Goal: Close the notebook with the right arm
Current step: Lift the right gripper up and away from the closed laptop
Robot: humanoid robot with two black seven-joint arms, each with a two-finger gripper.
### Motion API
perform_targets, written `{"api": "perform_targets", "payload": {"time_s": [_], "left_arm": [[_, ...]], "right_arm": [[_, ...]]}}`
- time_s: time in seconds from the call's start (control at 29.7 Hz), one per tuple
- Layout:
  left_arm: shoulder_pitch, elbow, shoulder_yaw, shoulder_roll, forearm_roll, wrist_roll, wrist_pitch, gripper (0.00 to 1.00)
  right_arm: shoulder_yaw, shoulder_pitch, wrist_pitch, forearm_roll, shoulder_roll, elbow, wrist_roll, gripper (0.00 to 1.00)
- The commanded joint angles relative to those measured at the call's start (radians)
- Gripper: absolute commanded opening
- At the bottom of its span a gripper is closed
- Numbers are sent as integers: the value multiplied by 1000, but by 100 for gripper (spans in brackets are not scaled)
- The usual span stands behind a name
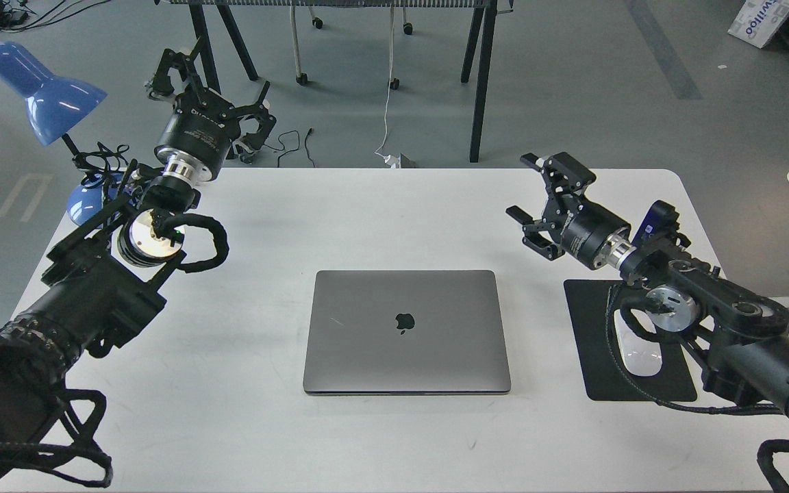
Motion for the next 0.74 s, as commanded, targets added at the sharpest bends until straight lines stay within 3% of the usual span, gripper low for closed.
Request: {"api": "perform_targets", "payload": {"time_s": [0.0, 0.2, 0.34, 0.71], "left_arm": [[1, 0, 0, 0, 0, 2, 0, 100], [0, 0, 2, 0, 0, 0, 0, 100], [0, 0, 2, 0, 0, 0, 0, 100], [0, 0, 2, 0, 0, 0, 0, 100]], "right_arm": [[187, 24, 9, 6, 0, -12, -23, 100], [330, 37, 4, 251, -3, -37, -110, 100], [333, 41, 0, 376, -6, -50, -106, 100], [336, 41, 7, 385, -9, -81, -97, 100]]}}
